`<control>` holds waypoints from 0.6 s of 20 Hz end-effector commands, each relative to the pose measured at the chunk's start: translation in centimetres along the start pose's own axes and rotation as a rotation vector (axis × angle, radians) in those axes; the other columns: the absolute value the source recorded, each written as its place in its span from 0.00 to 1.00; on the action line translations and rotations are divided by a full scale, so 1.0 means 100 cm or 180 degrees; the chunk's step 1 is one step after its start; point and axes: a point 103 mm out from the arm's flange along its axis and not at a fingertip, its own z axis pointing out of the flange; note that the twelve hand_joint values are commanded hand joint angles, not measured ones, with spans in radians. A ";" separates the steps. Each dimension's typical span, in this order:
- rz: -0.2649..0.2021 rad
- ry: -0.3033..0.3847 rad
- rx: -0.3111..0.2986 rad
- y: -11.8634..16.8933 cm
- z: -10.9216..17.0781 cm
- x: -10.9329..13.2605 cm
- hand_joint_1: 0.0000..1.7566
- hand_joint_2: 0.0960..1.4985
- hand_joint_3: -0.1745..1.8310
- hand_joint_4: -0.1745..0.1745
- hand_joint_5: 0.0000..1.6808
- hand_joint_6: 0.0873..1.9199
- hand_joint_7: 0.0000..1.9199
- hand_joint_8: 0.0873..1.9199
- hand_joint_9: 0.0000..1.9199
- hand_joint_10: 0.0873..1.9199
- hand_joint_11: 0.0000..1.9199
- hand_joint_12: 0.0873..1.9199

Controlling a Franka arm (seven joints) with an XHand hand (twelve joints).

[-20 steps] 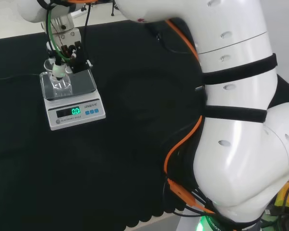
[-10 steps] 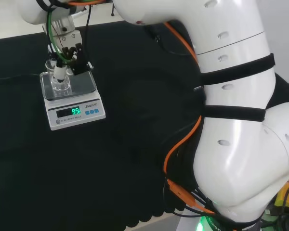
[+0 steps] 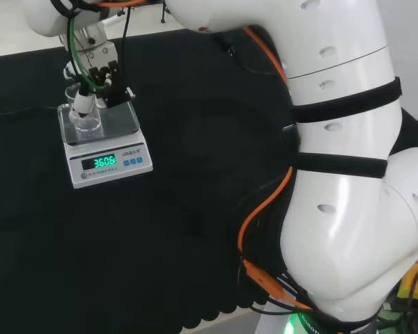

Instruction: Put the beaker on the electronic balance.

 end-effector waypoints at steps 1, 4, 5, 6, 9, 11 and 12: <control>0.0002 -0.0027 0.0061 -0.004 -0.002 -0.002 0.45 0.33 0.25 0.53 0.01 0.00 0.00 0.16 0.04 0.45 0.00 0.65; -0.0006 -0.0008 0.0157 -0.010 -0.006 -0.005 0.39 0.34 0.18 0.56 0.00 0.00 0.00 0.00 0.00 0.35 0.00 0.52; -0.0008 -0.0006 0.0167 -0.012 -0.008 -0.007 0.37 0.34 0.16 0.57 0.00 0.00 0.00 0.00 0.00 0.31 0.00 0.48; -0.0005 -0.0007 0.0163 -0.015 -0.011 -0.009 0.36 0.35 0.15 0.58 0.00 0.00 0.00 0.00 0.00 0.28 0.00 0.46; 0.0001 -0.0015 0.0126 -0.026 -0.022 -0.014 0.34 0.36 0.12 0.59 0.00 0.00 0.00 0.00 0.00 0.24 0.00 0.40; -0.0002 -0.0005 0.0076 -0.034 -0.031 -0.018 0.33 0.36 0.12 0.59 0.00 0.00 0.00 0.00 0.00 0.23 0.00 0.39; 0.0003 0.0022 0.0048 -0.038 -0.035 -0.021 0.33 0.36 0.11 0.60 0.00 0.00 0.00 0.00 0.00 0.22 0.00 0.39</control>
